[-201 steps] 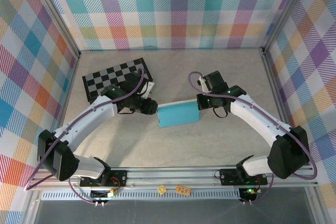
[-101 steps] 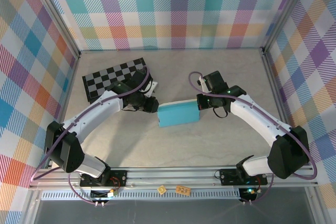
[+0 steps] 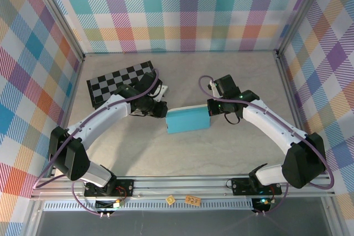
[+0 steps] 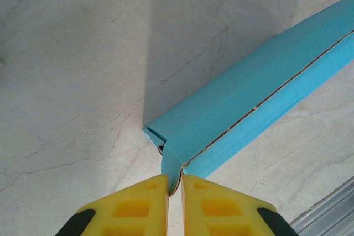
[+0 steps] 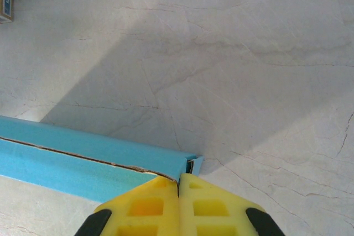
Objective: Fold the paper box
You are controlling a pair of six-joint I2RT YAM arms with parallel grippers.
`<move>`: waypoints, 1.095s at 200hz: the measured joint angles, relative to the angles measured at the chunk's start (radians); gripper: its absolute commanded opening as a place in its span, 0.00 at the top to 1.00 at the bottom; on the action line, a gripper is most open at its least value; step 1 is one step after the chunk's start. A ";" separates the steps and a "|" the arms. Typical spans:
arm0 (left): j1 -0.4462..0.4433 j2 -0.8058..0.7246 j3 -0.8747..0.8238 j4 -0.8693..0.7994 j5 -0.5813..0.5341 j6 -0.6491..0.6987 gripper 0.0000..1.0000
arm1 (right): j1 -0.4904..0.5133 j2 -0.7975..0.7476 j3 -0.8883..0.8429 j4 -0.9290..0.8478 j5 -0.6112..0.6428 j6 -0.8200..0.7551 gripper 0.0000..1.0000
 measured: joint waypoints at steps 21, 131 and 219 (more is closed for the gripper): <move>-0.008 0.005 0.000 0.000 0.000 0.000 0.91 | 0.000 0.000 0.000 0.000 0.000 0.000 1.00; -0.016 0.049 0.060 -0.051 -0.005 -0.092 1.00 | 0.001 0.000 -0.003 0.003 0.013 0.000 1.00; -0.017 0.083 0.100 -0.088 0.007 -0.190 1.00 | 0.001 0.000 -0.006 0.006 0.016 0.000 1.00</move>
